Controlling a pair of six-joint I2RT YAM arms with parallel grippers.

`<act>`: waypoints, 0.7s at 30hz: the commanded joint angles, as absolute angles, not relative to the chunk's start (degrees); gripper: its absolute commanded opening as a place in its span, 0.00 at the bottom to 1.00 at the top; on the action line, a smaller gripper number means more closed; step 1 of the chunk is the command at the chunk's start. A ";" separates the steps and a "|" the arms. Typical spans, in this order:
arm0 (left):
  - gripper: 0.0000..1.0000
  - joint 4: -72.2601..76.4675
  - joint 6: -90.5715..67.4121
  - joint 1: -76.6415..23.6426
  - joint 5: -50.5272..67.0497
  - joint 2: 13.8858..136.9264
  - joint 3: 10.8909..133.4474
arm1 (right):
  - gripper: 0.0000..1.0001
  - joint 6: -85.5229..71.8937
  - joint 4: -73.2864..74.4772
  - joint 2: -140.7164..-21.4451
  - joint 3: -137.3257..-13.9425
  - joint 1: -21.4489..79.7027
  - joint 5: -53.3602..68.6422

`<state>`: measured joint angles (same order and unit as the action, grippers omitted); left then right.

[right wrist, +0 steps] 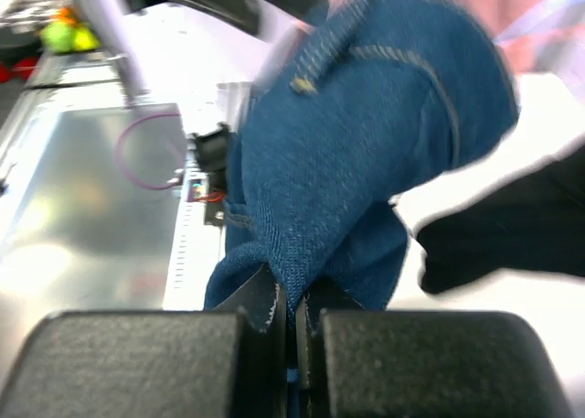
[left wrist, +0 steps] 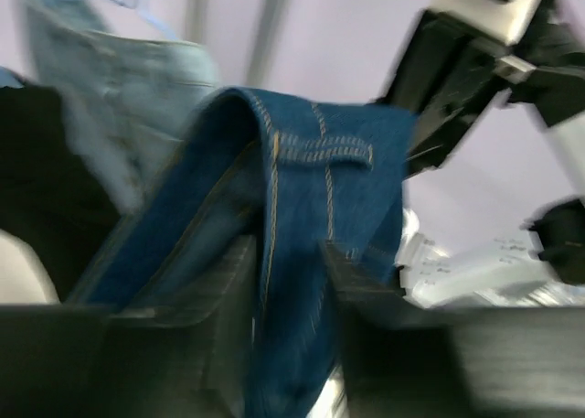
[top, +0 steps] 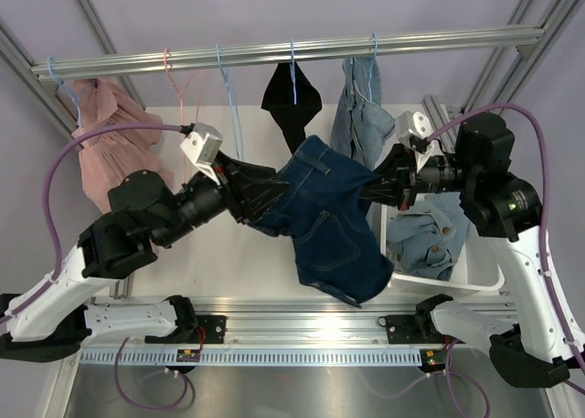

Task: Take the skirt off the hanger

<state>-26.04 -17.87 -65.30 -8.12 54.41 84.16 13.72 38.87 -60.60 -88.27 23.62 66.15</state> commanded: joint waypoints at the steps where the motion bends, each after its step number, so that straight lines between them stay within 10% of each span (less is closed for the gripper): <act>1: 0.53 -24.25 -17.14 -64.69 -15.03 49.92 83.85 | 0.00 16.08 44.55 -59.77 -95.78 20.57 61.71; 7: 0.99 -27.15 -16.00 -64.69 -14.76 50.45 83.50 | 0.00 12.42 48.34 -60.99 -109.38 16.71 47.78; 21: 0.99 -31.90 -14.15 -64.69 -24.17 46.33 76.21 | 0.00 14.39 44.92 -65.75 -127.19 8.70 2.22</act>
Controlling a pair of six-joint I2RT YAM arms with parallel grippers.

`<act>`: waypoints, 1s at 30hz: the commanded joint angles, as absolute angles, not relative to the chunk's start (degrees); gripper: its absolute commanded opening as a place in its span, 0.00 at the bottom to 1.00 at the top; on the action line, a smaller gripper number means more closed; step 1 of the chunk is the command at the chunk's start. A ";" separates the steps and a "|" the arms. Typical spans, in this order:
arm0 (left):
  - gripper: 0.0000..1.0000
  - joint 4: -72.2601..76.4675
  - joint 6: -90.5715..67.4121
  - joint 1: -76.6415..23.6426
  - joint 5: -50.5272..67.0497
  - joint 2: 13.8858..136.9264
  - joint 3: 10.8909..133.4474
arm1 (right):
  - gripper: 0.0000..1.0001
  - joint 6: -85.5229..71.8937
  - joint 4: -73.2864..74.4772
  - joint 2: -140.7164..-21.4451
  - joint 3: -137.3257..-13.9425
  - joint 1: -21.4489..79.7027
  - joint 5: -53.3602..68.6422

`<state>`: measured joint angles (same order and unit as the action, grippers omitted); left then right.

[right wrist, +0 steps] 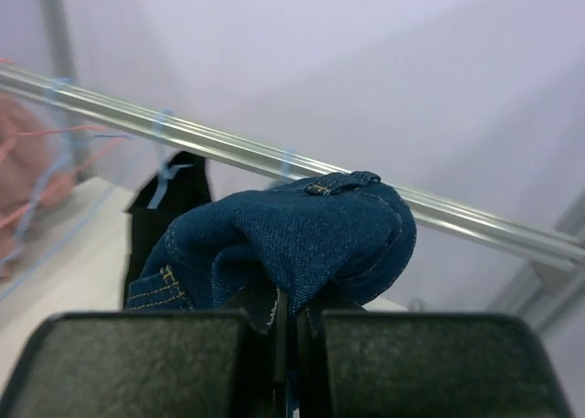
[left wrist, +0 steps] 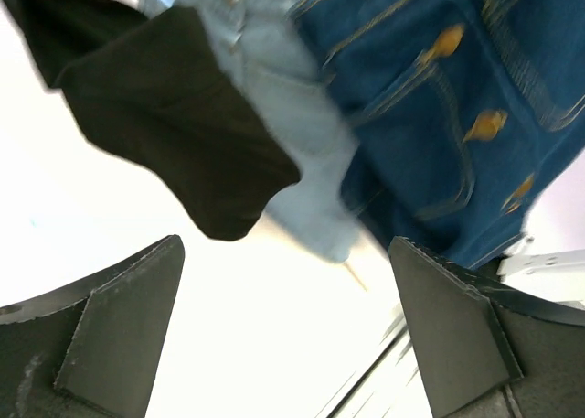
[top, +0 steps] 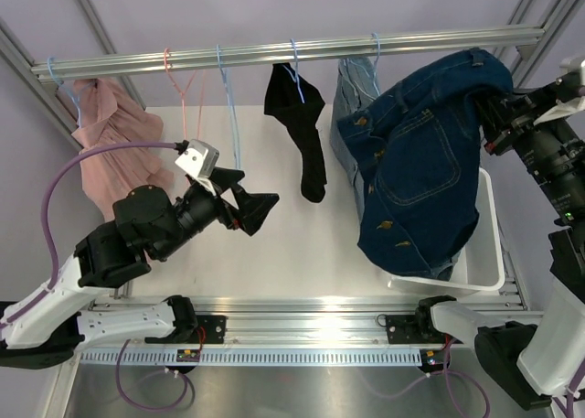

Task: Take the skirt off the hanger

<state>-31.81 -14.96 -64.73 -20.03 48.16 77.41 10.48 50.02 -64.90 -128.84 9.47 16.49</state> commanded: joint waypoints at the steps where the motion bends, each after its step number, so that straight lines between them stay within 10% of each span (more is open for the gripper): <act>1: 0.99 -31.99 -14.06 -64.69 -24.95 45.97 75.68 | 0.00 15.28 44.56 -65.39 -126.57 8.35 0.81; 17: 0.99 -33.40 -13.18 -64.69 -27.86 41.92 71.11 | 0.00 29.26 47.80 -58.37 -106.63 -3.96 9.47; 30: 0.99 -33.49 -11.69 -64.60 -28.48 41.39 70.58 | 0.00 48.07 60.82 -49.38 -62.07 -3.96 29.10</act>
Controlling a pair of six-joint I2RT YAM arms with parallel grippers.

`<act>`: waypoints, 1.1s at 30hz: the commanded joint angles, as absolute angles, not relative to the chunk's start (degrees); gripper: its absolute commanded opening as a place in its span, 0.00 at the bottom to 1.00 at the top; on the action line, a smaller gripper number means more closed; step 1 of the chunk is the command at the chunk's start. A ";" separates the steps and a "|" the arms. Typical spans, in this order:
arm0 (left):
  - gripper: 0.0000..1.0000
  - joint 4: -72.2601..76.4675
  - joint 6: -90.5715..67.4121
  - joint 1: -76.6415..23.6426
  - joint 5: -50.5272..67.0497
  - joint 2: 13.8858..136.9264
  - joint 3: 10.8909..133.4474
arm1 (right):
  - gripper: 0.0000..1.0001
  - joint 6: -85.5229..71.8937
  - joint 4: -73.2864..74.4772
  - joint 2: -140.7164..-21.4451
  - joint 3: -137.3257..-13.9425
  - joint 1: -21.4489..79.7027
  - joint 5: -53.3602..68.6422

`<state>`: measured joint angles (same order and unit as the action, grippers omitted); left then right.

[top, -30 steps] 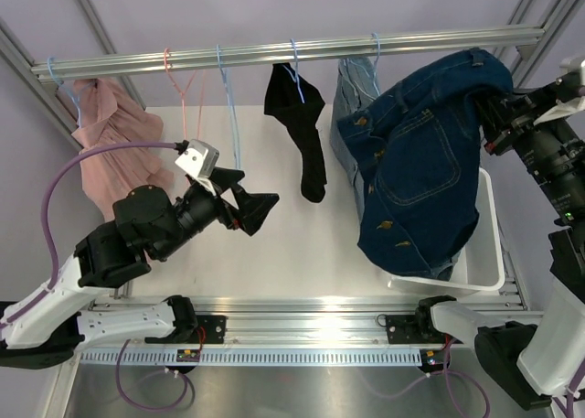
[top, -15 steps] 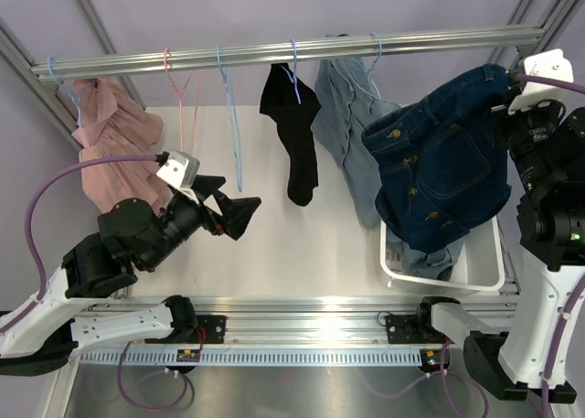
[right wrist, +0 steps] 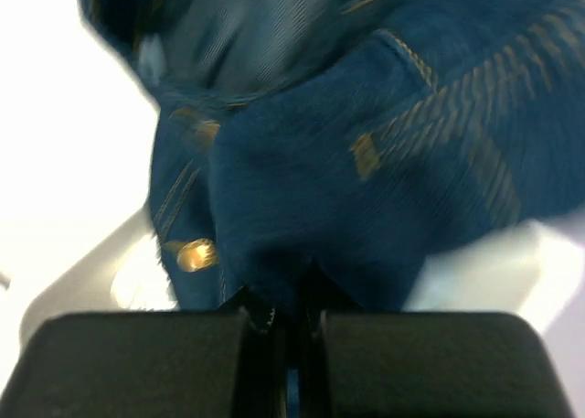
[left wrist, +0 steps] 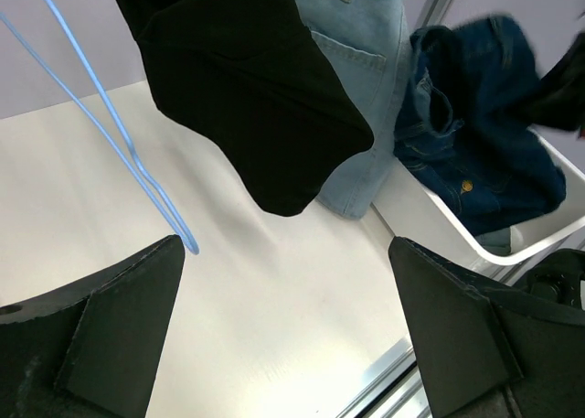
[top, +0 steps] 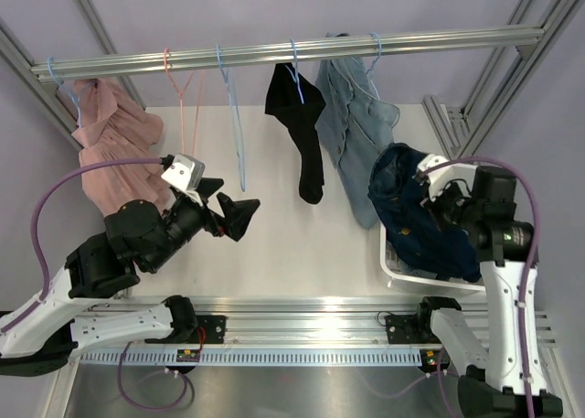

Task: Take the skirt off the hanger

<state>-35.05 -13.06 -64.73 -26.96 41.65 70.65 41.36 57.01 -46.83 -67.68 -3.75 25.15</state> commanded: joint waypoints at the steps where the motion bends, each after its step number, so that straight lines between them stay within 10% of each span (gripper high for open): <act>1: 0.99 -33.31 -11.69 -64.60 -28.30 41.66 70.49 | 0.00 48.77 60.99 -50.53 -60.75 -3.87 28.48; 14: 0.99 -31.20 -13.27 -64.60 -27.07 48.33 73.12 | 0.30 43.51 49.93 -67.85 -49.84 -3.96 14.16; 21: 0.99 -30.67 -14.85 -64.60 -27.16 48.17 72.25 | 0.99 41.76 55.01 -62.77 -54.92 -4.57 13.97; 33: 0.99 -33.92 -23.64 -64.60 -29.00 44.48 64.87 | 1.00 22.43 59.33 -52.83 -73.39 -5.62 15.83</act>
